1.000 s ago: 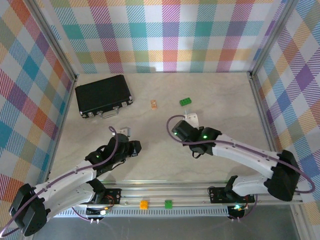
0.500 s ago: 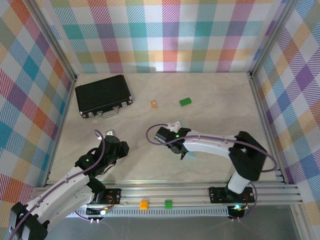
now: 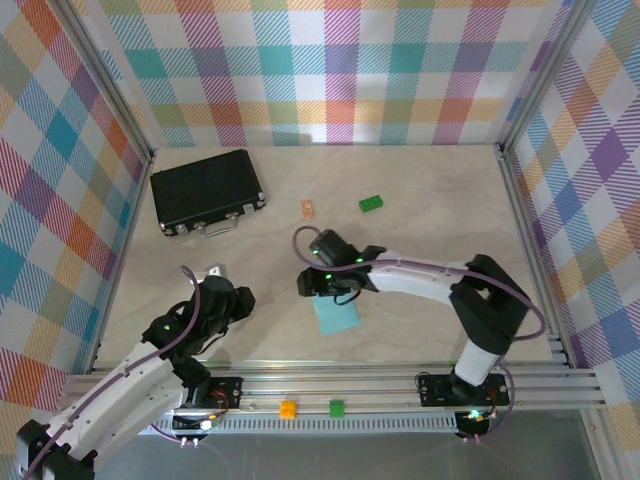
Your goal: Fold a paper plane with a square sheet of paper (pick it up from the middle)
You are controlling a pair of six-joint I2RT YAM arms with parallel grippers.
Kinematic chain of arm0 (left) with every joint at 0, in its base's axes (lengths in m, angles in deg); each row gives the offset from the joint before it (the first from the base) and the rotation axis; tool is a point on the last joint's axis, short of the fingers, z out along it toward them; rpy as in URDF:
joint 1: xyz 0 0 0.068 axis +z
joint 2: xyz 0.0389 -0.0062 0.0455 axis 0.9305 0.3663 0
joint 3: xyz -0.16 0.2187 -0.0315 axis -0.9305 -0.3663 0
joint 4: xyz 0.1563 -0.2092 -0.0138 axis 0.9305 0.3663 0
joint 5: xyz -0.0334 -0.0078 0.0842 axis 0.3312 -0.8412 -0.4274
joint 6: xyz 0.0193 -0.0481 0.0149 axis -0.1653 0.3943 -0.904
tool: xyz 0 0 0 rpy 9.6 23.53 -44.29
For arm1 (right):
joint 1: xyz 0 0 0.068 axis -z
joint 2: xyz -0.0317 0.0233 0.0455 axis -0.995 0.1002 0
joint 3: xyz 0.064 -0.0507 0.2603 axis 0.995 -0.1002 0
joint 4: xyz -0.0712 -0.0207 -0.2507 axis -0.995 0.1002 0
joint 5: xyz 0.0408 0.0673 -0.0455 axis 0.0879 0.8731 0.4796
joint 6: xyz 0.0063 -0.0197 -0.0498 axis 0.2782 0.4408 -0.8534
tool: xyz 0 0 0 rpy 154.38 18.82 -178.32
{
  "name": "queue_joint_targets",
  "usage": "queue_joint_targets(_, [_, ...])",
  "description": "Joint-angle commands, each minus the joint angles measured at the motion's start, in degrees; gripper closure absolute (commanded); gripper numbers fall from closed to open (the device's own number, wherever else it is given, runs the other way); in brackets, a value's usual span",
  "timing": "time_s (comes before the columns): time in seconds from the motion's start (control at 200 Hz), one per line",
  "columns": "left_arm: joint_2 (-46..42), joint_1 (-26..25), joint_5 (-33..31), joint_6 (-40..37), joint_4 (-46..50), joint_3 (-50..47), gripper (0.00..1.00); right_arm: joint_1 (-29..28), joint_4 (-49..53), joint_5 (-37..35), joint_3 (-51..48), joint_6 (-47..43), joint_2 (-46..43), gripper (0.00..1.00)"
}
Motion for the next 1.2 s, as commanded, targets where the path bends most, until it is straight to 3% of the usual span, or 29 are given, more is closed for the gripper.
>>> queue_joint_targets(0.0, [2.9,0.7,9.0,-1.0,-7.1,-1.7,0.69,5.6,-8.6,8.9,-8.1,5.0,-7.1,0.53])
queue_joint_targets(0.19, [16.0,0.7,22.6,-0.7,-23.2,-1.2,0.72,14.6,-15.5,16.9,-20.2,7.2,-12.4,0.79])
queue_joint_targets(0.31, [24.9,0.7,28.1,1.1,-30.4,0.3,0.72,15.1,-18.7,19.1,-22.5,8.1,-10.6,0.85])
queue_joint_targets(0.395, [29.4,0.6,29.4,3.3,-33.4,1.0,0.69,15.3,-18.6,22.6,-20.3,7.7,-6.5,0.95])
queue_joint_targets(0.78, [36.4,0.1,35.3,7.1,-42.7,-0.2,0.59,15.8,-19.0,21.5,-21.3,11.5,2.0,0.93])
queue_joint_targets(1.055, [46.2,-1.2,37.0,12.0,-54.4,0.7,0.62,15.9,-21.6,20.5,-24.6,15.0,2.2,0.93])
queue_joint_targets(1.195, [51.4,-2.0,36.8,13.2,-55.7,2.3,0.65,15.9,-21.0,20.4,-24.5,14.7,2.1,0.93])
